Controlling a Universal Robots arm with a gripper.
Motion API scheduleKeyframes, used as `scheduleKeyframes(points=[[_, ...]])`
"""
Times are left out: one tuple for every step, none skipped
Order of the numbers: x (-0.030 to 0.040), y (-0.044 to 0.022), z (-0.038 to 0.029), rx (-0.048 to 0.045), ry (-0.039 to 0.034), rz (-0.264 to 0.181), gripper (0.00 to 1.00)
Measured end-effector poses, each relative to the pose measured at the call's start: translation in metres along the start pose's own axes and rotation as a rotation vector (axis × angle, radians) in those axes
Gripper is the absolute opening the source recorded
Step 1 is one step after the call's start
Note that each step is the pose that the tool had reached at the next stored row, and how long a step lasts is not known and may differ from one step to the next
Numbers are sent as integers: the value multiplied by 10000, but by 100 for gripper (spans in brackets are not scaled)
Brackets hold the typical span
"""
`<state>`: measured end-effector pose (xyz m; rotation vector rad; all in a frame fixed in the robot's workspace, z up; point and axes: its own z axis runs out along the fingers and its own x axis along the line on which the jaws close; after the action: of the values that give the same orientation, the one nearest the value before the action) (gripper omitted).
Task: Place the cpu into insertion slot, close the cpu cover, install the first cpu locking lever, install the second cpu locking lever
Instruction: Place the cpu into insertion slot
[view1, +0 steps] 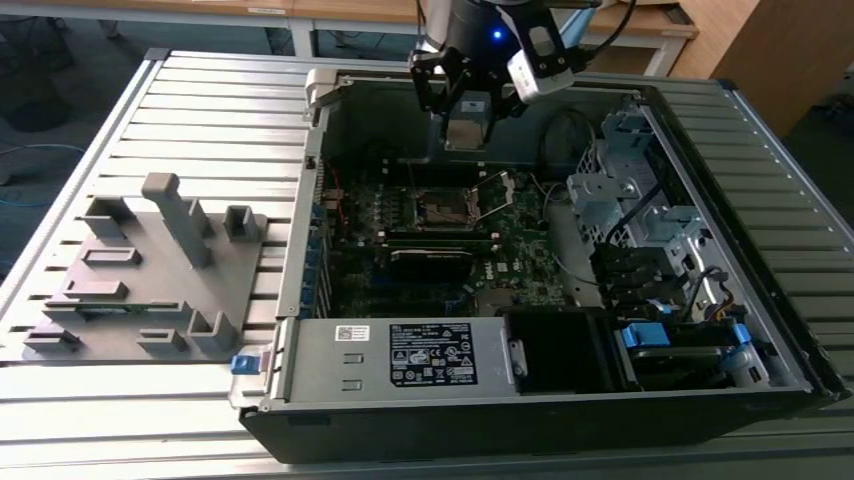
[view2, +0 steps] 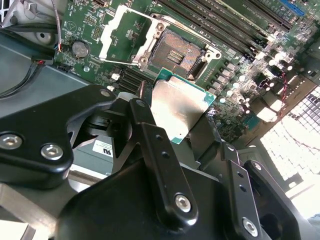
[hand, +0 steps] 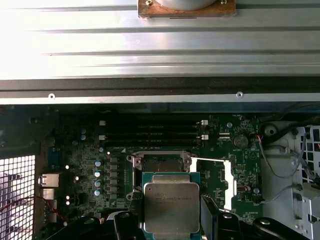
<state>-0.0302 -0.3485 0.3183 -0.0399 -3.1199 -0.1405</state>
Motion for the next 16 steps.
scheduleKeyframes(points=[[0,0,1,0,0,0,54],[0,0,6,-3,-2,0,54],[0,-1,10,-3,-2,0,54],[0,-1,14,-2,-1,0,54],[0,-2,18,0,0,0,54],[0,-2,23,-1,0,0,54],[0,-2,27,0,0,0,54],[0,-3,30,1,0,1,54],[0,-3,32,1,0,1,54],[0,-3,33,2,1,0,54],[0,-3,36,0,0,0,54],[0,-3,36,0,0,0,54],[0,-3,36,0,-1,0,54],[0,-3,37,-1,-1,1,54],[-1,-3,40,-2,-1,0,54],[-1,-4,44,-4,-2,0,54]])
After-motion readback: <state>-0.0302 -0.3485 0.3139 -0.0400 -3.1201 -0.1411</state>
